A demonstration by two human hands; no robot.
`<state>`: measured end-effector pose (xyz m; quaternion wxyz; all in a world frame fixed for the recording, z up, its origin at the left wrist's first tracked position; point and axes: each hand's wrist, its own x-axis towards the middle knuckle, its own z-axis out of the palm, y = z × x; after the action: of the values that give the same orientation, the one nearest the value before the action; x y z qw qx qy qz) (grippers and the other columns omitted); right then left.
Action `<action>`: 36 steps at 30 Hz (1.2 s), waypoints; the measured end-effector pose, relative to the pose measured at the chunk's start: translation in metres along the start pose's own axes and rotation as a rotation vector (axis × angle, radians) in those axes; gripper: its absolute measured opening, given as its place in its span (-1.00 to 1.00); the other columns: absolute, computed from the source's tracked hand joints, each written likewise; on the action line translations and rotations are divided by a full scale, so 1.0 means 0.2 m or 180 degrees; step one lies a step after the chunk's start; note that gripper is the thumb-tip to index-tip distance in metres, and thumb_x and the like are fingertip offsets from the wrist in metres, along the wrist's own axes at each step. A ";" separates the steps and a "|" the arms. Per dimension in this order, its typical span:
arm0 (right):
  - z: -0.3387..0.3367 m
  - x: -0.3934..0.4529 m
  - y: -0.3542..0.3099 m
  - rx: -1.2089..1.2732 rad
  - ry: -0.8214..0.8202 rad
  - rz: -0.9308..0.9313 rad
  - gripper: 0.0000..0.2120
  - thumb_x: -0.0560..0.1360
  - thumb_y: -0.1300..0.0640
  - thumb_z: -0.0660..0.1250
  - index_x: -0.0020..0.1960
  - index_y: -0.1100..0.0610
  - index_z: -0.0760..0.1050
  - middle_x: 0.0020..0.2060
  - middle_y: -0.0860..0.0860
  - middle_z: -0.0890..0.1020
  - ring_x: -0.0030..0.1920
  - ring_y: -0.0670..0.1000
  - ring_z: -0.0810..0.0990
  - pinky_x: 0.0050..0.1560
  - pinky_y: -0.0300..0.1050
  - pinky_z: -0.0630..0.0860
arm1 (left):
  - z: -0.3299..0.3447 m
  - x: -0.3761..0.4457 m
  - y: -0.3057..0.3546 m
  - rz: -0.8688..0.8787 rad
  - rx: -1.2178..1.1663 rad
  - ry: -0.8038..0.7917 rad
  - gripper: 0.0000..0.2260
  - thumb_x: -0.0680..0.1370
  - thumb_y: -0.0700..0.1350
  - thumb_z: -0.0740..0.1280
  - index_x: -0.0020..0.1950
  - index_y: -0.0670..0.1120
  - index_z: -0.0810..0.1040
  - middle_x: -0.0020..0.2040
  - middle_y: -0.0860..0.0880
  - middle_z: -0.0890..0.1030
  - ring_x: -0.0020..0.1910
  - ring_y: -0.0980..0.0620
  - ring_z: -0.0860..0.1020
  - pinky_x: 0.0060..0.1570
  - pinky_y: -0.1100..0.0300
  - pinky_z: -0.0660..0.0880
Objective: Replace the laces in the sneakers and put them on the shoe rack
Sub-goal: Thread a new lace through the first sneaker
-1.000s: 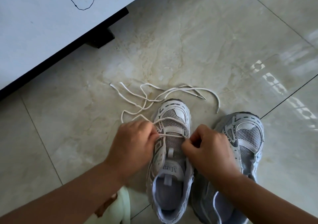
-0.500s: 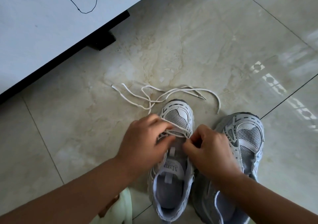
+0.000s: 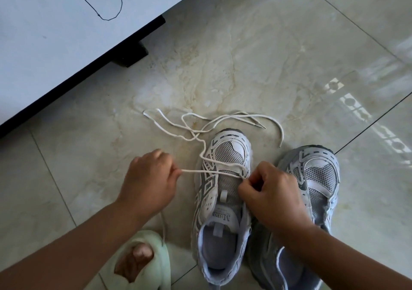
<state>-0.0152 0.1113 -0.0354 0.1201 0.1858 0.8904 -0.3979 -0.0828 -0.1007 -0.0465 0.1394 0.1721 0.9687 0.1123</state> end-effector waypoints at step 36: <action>-0.03 0.15 -0.07 -0.0868 0.0567 -0.1624 -0.53 0.36 -0.20 0.28 0.22 -0.05 0.45 0.06 -0.04 0.53 0.10 0.04 0.36 0.05 -0.05 0.16 | -0.15 0.11 0.10 0.0923 -0.1344 0.0325 -0.76 0.51 0.05 0.28 0.03 -0.01 0.67 -0.16 0.08 0.67 -0.21 0.13 0.63 -0.27 0.13 0.55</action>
<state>-0.0489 0.1134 -0.0332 -0.0385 -0.0276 0.9605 -0.2742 -0.1054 -0.0796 -0.0184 0.1057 0.2704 0.8947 0.3394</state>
